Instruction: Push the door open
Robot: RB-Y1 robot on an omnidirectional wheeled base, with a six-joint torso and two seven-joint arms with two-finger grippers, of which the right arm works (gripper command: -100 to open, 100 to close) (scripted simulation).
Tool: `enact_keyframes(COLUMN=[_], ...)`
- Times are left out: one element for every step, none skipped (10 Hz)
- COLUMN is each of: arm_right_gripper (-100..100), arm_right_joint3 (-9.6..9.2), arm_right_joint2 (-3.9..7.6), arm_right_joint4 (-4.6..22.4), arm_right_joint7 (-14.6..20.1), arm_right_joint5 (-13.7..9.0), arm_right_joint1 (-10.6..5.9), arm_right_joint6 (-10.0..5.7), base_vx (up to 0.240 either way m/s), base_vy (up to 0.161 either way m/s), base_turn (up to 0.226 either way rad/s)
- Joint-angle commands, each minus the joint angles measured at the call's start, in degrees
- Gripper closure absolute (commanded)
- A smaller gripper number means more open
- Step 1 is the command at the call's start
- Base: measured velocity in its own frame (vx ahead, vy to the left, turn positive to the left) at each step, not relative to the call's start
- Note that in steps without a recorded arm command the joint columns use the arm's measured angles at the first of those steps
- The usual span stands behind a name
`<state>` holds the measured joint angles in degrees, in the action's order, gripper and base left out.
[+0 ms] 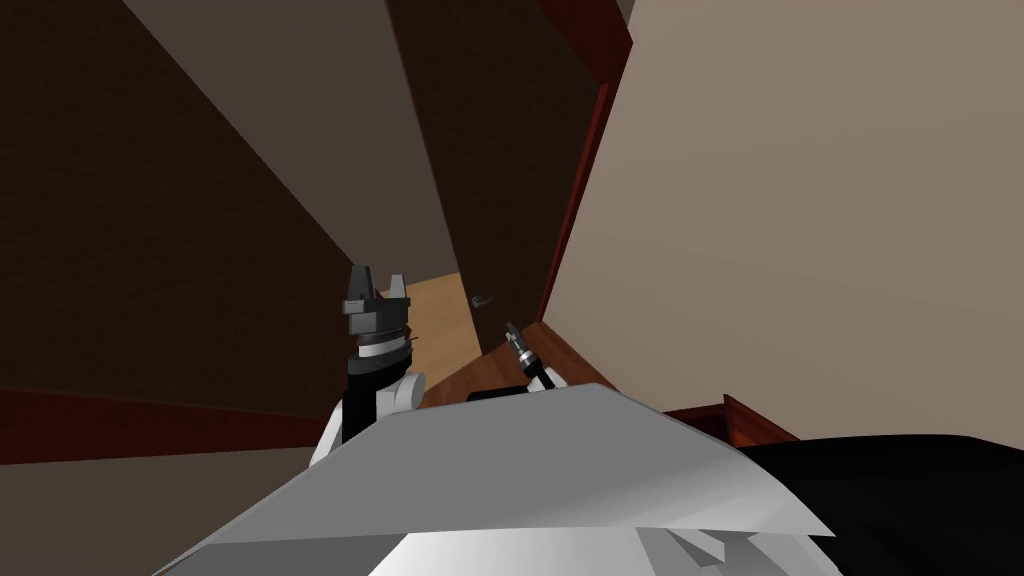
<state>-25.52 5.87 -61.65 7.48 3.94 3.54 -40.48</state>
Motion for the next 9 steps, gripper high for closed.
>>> enact_keyframes(arm_right_gripper=[-100,-100,-100,-100,-100,-100,-100,-100,-100], arm_right_joint3=[-0.54,-1.14,-1.38,-1.86,-2.10,-2.57,-2.93,-3.43,-3.74], arm_right_joint2=[0.04,-0.01,-0.04,-0.11,-0.14,-0.20,-0.26,-0.34,-0.39], arm_right_joint4=[1.64,3.28,3.94,5.27,5.93,7.25,8.24,9.61,10.47], arm_right_joint7=[0.14,0.23,0.27,0.35,0.39,0.46,0.52,0.60,0.65], arm_right_joint5=[0.05,0.12,0.14,0.19,0.22,0.27,0.31,0.37,0.40], arm_right_joint1=[-0.44,-0.98,-1.19,-1.62,-1.84,-2.27,-2.59,-3.04,-3.32], arm_right_joint6=[-0.54,-0.87,-1.00,-1.27,-1.40,-1.66,-1.86,-2.13,-2.31], base_vx=[0.103,0.125,0.118,0.132,0.134,0.147,0.136,0.153,0.163], base_vy=[0.057,0.058,0.051,0.058,0.060,0.074,0.084,0.098,0.101], base_turn=[-0.044,-0.075,-0.059,-0.079,-0.045,-0.051,-0.075,-0.078,-0.061])
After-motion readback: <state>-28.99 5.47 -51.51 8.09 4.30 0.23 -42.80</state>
